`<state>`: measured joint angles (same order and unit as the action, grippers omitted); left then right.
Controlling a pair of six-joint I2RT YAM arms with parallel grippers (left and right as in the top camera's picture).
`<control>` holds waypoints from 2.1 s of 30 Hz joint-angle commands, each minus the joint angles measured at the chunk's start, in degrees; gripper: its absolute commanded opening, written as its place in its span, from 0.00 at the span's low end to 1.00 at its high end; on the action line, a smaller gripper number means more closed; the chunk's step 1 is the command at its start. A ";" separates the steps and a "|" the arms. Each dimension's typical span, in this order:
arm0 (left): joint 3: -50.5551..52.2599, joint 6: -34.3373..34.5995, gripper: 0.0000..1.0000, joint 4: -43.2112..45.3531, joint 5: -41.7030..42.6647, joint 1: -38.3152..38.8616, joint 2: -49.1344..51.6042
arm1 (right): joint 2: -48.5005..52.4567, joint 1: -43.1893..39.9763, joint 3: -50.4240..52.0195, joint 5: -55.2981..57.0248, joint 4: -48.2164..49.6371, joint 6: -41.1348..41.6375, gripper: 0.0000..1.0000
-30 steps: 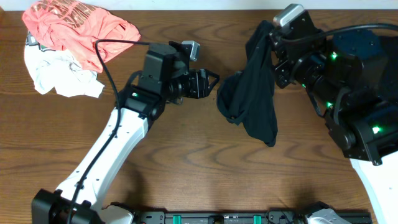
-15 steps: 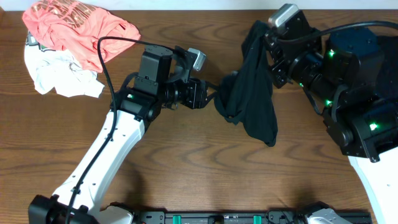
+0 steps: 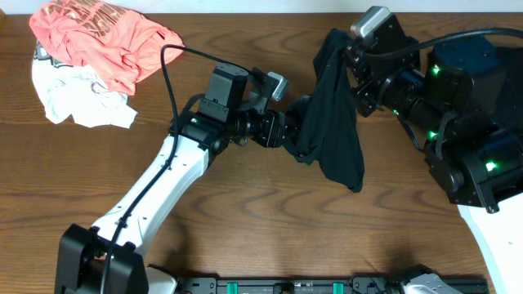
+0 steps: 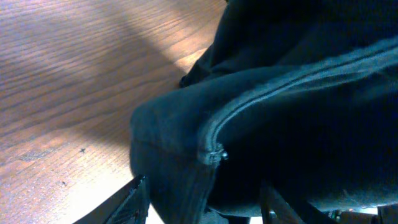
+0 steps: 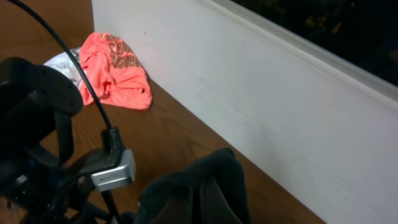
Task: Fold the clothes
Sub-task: 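Grasp the hanging shirt's other shoulder with the left gripper, then stretch the shirt between both grippers and lay it flat on table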
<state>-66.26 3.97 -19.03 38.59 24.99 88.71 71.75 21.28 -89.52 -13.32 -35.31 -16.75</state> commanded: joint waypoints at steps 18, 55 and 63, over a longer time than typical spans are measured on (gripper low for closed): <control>-0.63 -0.55 0.06 5.68 -21.11 -0.90 1.46 | -0.17 -0.66 -0.66 1.14 0.42 0.46 0.01; -7.61 3.98 0.06 9.01 -26.14 -7.56 -41.05 | -12.41 -8.68 -0.70 23.52 -1.01 10.97 0.01; -7.58 5.79 0.06 3.19 -25.35 -6.60 -40.50 | -14.75 -8.68 -0.70 21.88 -9.53 13.57 0.01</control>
<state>-72.84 8.27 -15.11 14.44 18.20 48.12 56.29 13.34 -89.65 6.07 -43.55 -5.72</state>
